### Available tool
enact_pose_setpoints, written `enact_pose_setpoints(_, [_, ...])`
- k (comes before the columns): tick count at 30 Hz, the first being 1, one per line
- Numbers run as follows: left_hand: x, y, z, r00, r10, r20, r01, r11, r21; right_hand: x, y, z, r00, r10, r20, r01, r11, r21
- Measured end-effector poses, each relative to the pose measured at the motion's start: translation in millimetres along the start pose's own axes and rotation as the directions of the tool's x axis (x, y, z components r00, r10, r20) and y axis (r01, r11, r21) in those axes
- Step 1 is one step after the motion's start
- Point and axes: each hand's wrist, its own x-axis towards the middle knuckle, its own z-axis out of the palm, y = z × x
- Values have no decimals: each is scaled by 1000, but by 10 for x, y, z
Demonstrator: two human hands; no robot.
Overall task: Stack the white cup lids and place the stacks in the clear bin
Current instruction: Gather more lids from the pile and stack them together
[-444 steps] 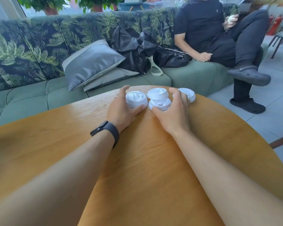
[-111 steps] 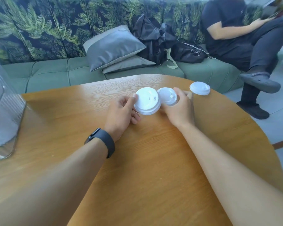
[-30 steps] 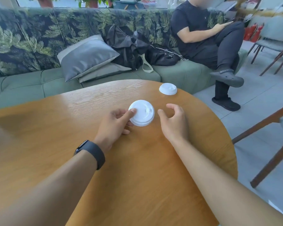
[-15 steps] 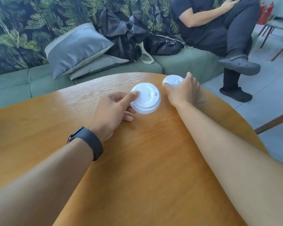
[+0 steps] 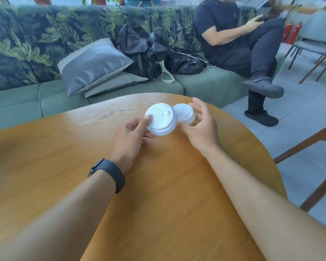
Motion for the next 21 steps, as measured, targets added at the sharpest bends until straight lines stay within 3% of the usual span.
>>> enact_pose_setpoints(10, [-983,-6,-425,991,-109,78,115,991,-73,-1184,-482,-8,974,192,121,-218,940,262])
enact_pose_setpoints(15, [-1499,6,-853,986,-128,105,133,990,-36,-1683,-690,37,912,279,301,-379,855,355])
enact_pose_setpoints(21, [-2092,65,-1551,985,-159,64,160,987,-16,-2140,-936,103,842,279,462,-460,819,344])
